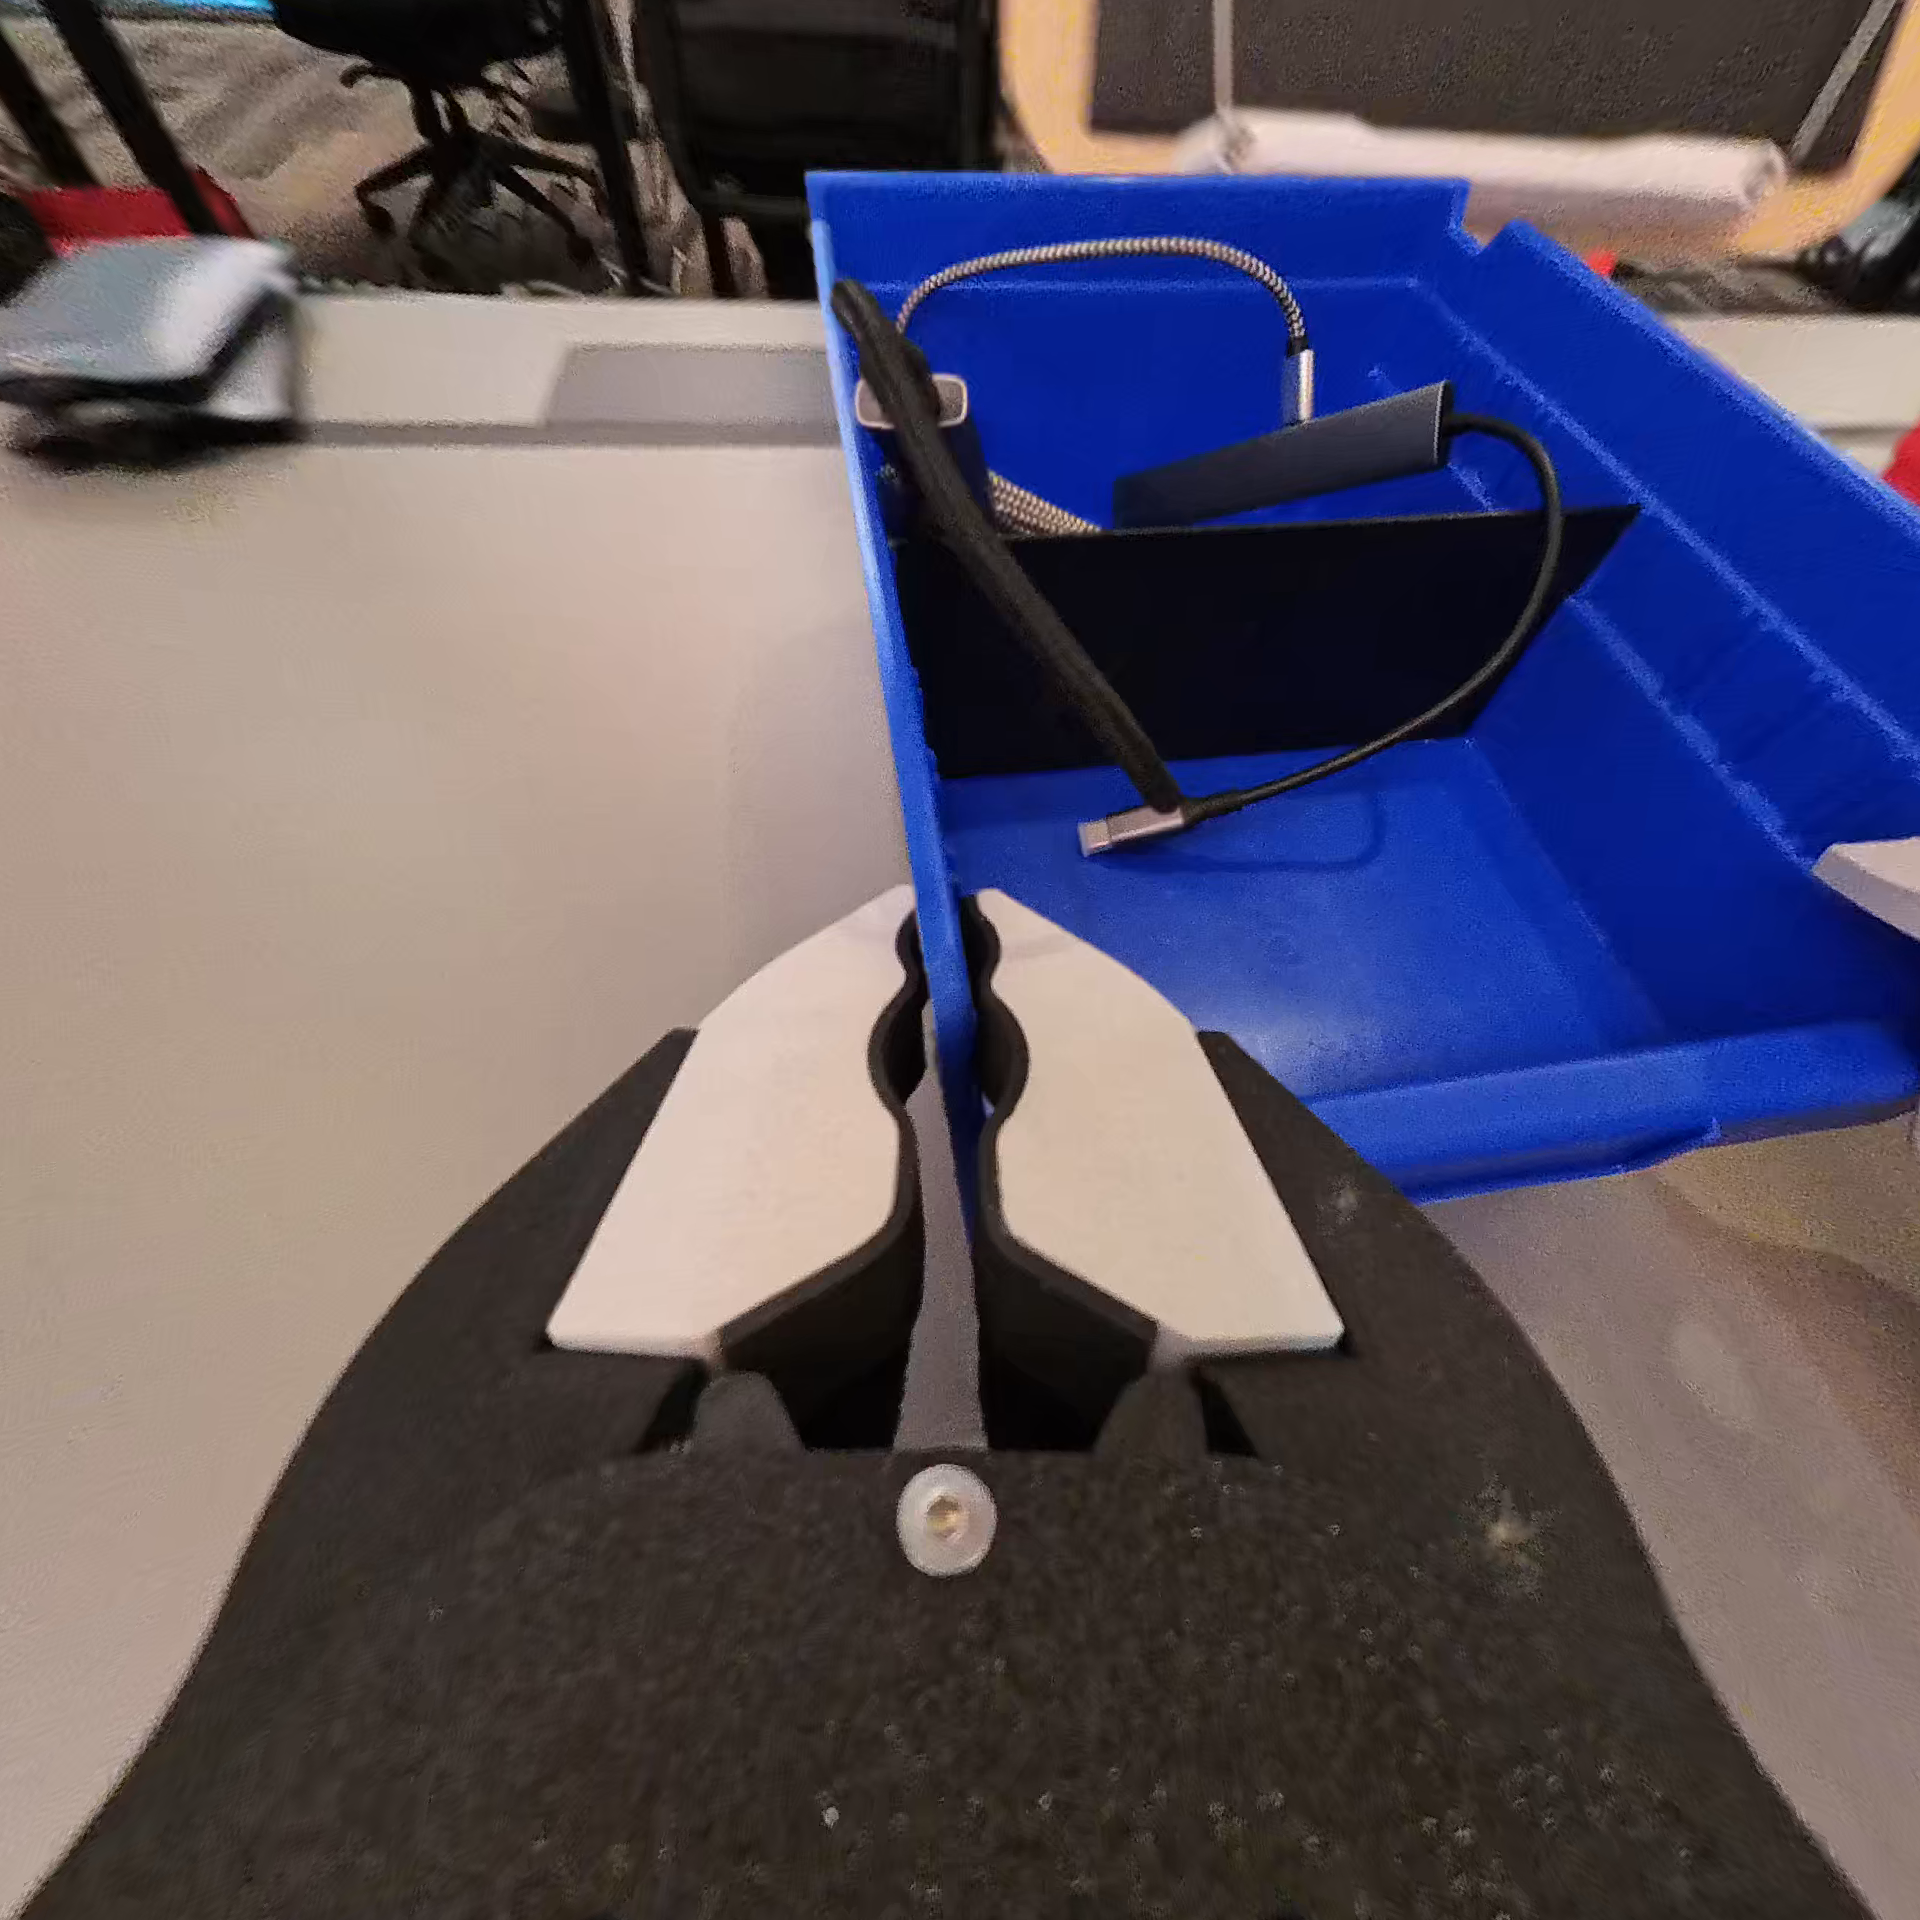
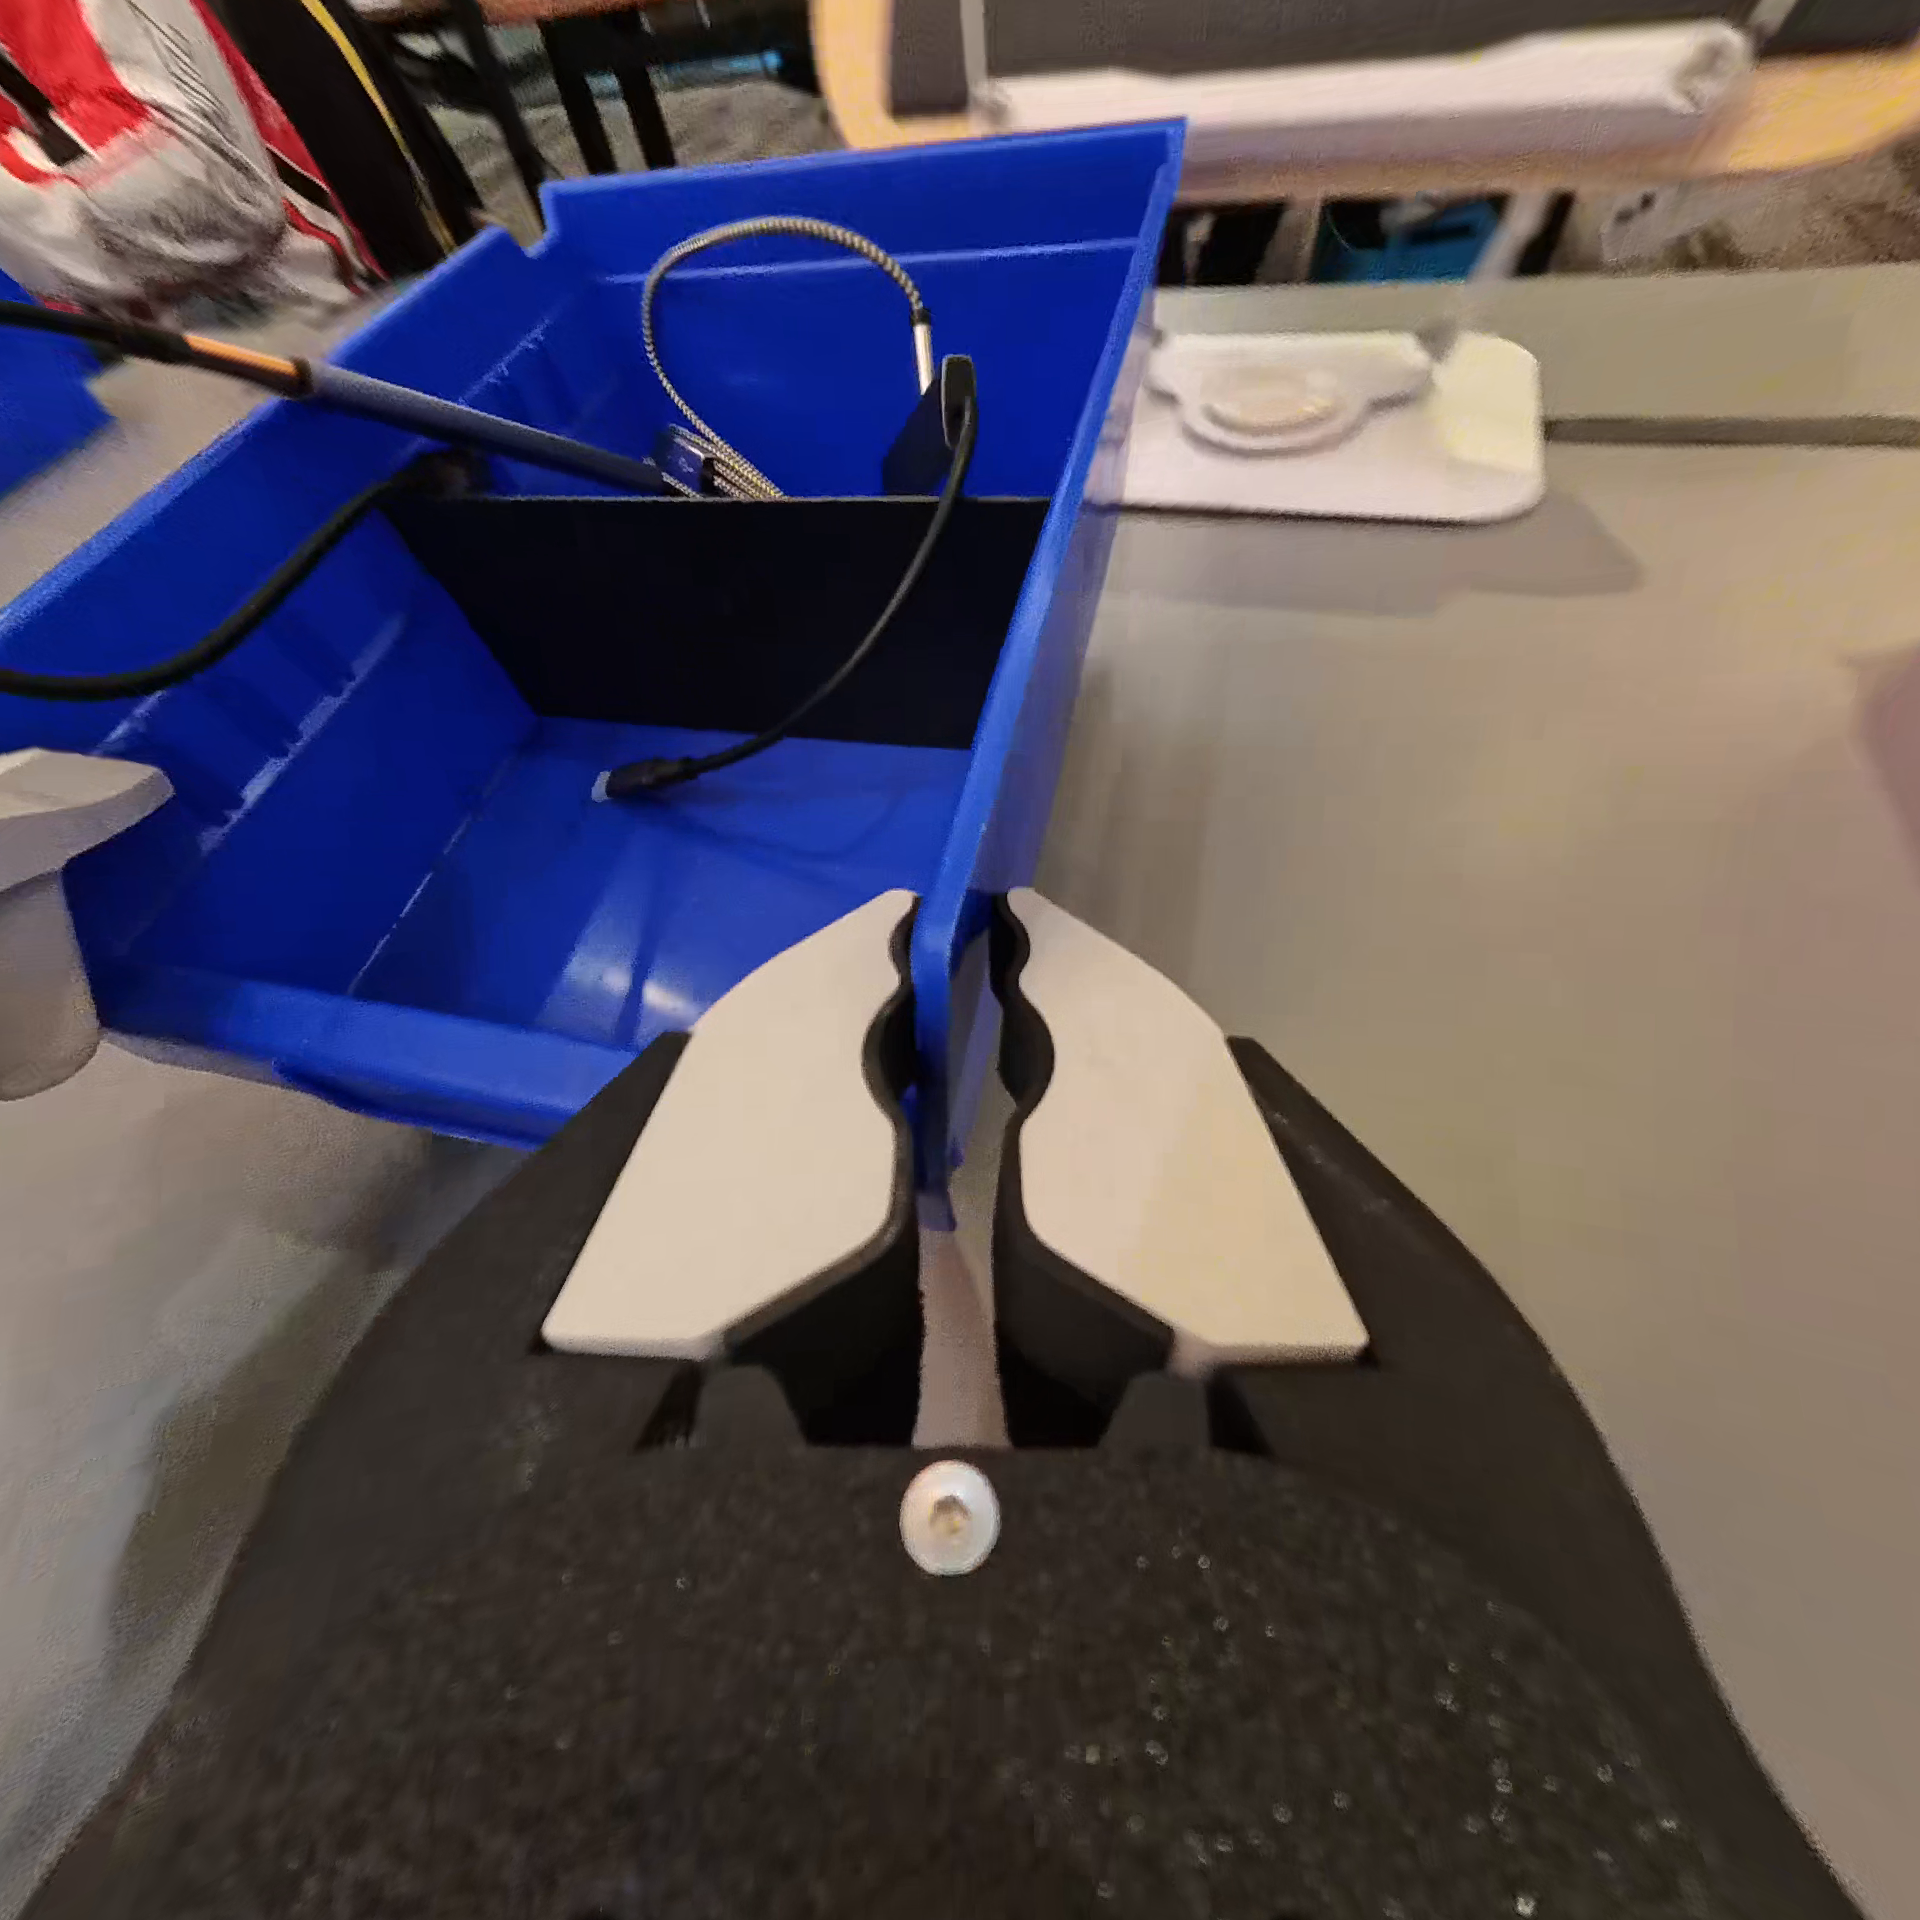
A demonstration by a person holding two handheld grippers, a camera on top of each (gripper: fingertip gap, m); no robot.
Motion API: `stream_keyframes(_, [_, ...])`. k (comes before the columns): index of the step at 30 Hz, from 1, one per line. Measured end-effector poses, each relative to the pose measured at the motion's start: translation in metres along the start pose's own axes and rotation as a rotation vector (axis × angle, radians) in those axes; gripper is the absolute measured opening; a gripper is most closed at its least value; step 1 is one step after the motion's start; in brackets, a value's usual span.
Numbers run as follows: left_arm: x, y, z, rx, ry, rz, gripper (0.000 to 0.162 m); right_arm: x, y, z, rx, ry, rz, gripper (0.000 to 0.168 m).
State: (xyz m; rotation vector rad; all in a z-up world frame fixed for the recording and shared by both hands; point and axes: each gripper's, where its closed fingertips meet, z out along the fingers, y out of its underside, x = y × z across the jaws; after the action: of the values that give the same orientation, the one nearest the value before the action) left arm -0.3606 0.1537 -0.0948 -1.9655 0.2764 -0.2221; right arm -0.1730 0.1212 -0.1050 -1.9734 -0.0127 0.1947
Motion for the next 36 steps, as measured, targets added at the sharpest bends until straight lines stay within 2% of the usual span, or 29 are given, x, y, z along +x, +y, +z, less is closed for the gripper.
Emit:
stream_keyframes(4, [-0.084,-0.018,-0.012,0.049,-0.073,0.074,0.004,-0.078,-0.012,0.031,0.035,-0.015,-0.069,0.01])
stream_keyframes(9, [-0.158,0.01,0.002,-0.027,-0.012,-0.012,0.003,-0.147,0.0,0.064,-0.002,-0.014,-0.089,0.012])
stream_keyframes(11, [-0.169,0.02,0.012,-0.033,0.034,-0.064,0.003,-0.156,0.007,0.072,-0.01,0.026,-0.105,0.012])
stream_keyframes(13, [-0.171,0.017,0.016,0.008,0.068,-0.11,0.004,-0.156,0.014,0.077,-0.002,0.066,-0.113,0.012])
stream_keyframes(18, [-0.173,0.014,0.018,0.02,0.041,-0.08,0.004,-0.159,0.019,0.076,0.007,-0.047,-0.135,0.017])
stream_keyframes(20, [-0.175,0.009,0.017,0.087,0.042,-0.081,0.016,-0.161,0.016,0.069,0.022,-0.113,-0.186,0.024])
stream_keyframes(23, [-0.185,0.011,0.013,0.105,0.003,-0.084,0.034,-0.149,0.008,0.05,0.035,-0.149,-0.252,0.036])
stream_keyframes(25, [-0.188,0.01,0.006,0.117,-0.006,-0.09,0.037,-0.139,0.002,0.036,0.055,-0.192,-0.248,0.047])
stream_keyframes(28, [-0.193,0.002,-0.011,0.161,-0.04,-0.106,0.046,-0.111,-0.007,0.013,0.092,-0.229,-0.247,0.048])
stream_keyframes(33, [-0.199,-0.026,-0.051,0.387,-0.123,-0.076,0.046,-0.043,-0.017,-0.027,0.215,-0.224,-0.263,0.048])
stream_keyframes(36, [-0.193,-0.037,-0.067,0.435,-0.134,-0.075,0.057,0.001,-0.012,-0.051,0.229,-0.237,-0.238,0.05])
